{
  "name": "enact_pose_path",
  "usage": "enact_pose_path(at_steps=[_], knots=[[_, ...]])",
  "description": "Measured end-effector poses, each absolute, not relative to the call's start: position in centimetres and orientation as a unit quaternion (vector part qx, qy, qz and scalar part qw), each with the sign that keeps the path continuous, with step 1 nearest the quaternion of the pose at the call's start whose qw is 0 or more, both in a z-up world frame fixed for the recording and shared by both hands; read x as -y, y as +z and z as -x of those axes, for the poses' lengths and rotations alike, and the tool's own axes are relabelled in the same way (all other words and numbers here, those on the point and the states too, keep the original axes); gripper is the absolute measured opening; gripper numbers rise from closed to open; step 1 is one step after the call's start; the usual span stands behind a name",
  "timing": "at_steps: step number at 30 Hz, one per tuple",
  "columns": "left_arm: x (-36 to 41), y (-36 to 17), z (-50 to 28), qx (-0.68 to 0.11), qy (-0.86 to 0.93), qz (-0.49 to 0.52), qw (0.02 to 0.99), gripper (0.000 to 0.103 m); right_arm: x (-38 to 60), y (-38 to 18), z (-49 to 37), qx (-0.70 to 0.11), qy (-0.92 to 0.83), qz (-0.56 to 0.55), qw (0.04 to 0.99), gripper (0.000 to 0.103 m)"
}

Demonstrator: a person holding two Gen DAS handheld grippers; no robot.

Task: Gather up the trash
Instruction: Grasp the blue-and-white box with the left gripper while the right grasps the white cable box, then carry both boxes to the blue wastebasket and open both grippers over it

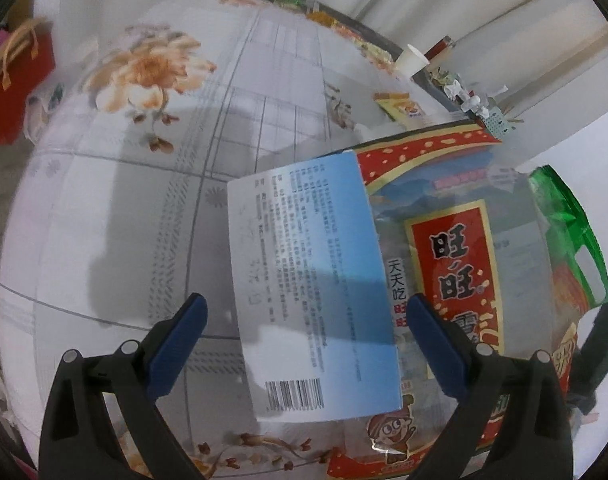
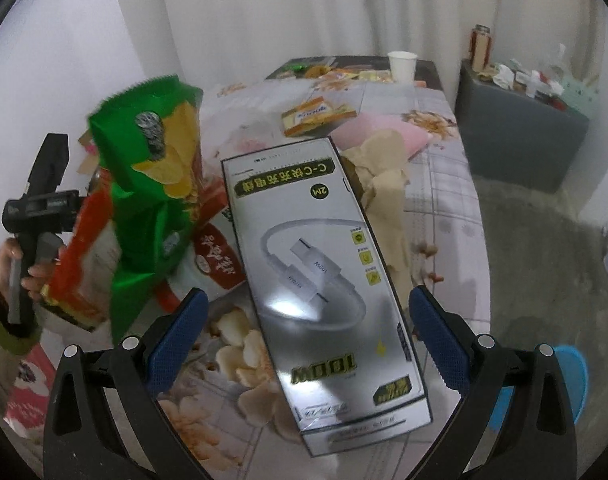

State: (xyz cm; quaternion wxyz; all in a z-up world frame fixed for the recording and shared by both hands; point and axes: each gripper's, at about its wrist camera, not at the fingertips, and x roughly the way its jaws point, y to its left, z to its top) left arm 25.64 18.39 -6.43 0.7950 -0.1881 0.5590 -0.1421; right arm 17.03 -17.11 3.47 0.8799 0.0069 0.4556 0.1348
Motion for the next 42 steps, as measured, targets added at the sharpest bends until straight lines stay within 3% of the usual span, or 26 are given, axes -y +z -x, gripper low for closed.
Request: enact_pose_path(at_steps=[3,12,20,25,29,42], knots=[[-18.2,-6.9,-25.9,-0.565,-0.146,0.194,0.789,0.097,17.5,2.6,-17.8,-0.465,0.136,-0.01,0.875,0.095],[-16.9,-7.0,-26.2,-0.561,-0.138,0.153,0.802,0.076,18.0,1.8,-18.1,-0.473,0.132,-0.012,0.871,0.095],[-17.1,-6.9,-25.9,-0.549,-0.126,0.149,0.813,0.075,17.2,1.4,-18.4,-0.474,0.135,0.016,0.87,0.095],[-18.4,-6.7,-25.1,-0.543,-0.113,0.167,0.815,0.075,16.5,1.1,-18.0,-0.477,0.121,0.05,0.869,0.087],[-19.0,-6.4,-24.5,-0.537,-0.108,0.177,0.818,0.075,16.7,1.1,-17.5,-0.477,0.109,0.052,0.871,0.086],[-21.1,-3.4,-22.1,-0.484,-0.143,0.248,0.827,0.075,17.9,3.8,-15.0,-0.455,0.119,-0.038,0.882,0.08]])
